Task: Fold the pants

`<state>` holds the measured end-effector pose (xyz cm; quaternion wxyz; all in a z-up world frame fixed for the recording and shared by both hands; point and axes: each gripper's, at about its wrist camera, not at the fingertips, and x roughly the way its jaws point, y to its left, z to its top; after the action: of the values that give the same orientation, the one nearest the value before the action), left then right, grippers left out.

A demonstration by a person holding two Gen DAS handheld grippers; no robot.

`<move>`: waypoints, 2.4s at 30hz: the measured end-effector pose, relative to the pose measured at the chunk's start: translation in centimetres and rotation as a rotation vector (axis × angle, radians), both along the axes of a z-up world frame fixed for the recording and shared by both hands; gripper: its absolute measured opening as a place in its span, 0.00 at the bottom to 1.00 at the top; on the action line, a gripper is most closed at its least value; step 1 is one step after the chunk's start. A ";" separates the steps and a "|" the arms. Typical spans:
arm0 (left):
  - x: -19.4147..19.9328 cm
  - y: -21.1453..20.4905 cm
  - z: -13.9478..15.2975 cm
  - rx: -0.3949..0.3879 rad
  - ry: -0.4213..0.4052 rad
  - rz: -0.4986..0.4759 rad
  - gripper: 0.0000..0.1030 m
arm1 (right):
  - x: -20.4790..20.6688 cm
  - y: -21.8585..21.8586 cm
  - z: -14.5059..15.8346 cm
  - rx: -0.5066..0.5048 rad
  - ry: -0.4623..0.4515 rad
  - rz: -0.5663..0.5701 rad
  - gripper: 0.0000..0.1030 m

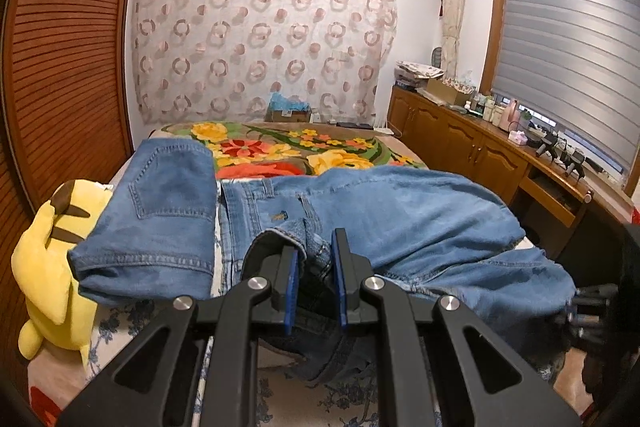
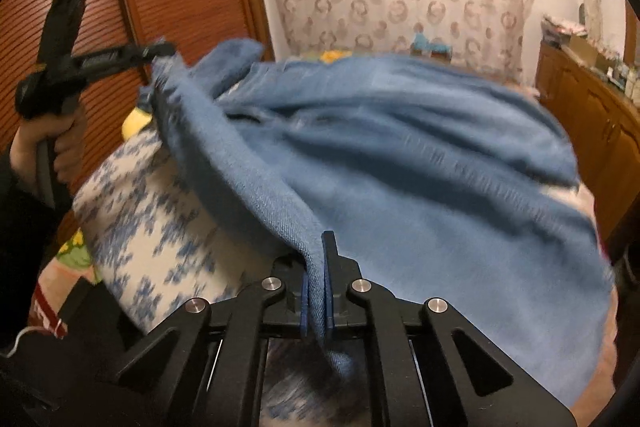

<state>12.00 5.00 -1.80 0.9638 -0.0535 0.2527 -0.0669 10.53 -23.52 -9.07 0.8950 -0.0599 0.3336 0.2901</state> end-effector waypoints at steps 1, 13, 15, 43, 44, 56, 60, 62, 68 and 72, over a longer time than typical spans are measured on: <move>0.0 0.0 0.2 -0.004 -0.007 -0.002 0.12 | 0.5 -0.2 0.5 0.001 -0.013 -0.005 0.03; 4.4 1.0 2.7 -0.042 -0.045 -0.004 0.12 | 7.8 0.6 5.7 -0.074 -0.147 -0.003 0.02; 5.1 1.1 2.9 -0.047 -0.050 0.000 0.12 | 8.8 0.9 6.7 -0.077 -0.173 0.005 0.01; 16.6 4.9 -1.4 -0.020 0.098 0.092 0.17 | 25.7 9.1 4.8 -0.285 -0.268 0.051 0.01; 16.6 5.0 -1.7 -0.019 0.104 0.092 0.19 | 26.1 9.3 4.3 -0.288 -0.256 0.051 0.01; 14.8 4.0 -2.0 0.028 0.121 0.063 0.60 | 28.9 9.9 0.9 -0.313 -0.171 0.042 0.01; 14.0 3.2 -2.0 0.038 0.124 0.029 0.60 | 29.5 10.4 0.5 -0.325 -0.163 0.038 0.01; 13.7 2.7 -2.1 0.043 0.124 0.013 0.60 | 29.7 10.3 0.6 -0.309 -0.147 0.028 0.02; 13.6 -0.3 -3.8 0.025 0.153 -0.071 0.60 | 28.5 8.6 2.0 -0.230 -0.101 0.011 0.27; 13.7 -2.0 -4.8 0.050 0.164 -0.116 0.60 | 26.1 7.0 3.1 -0.207 -0.074 -0.005 0.30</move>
<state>25.69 2.98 -6.60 0.9354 -0.0200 0.3349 -0.1115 36.60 -16.56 -5.93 0.8965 -0.1618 0.3285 0.2493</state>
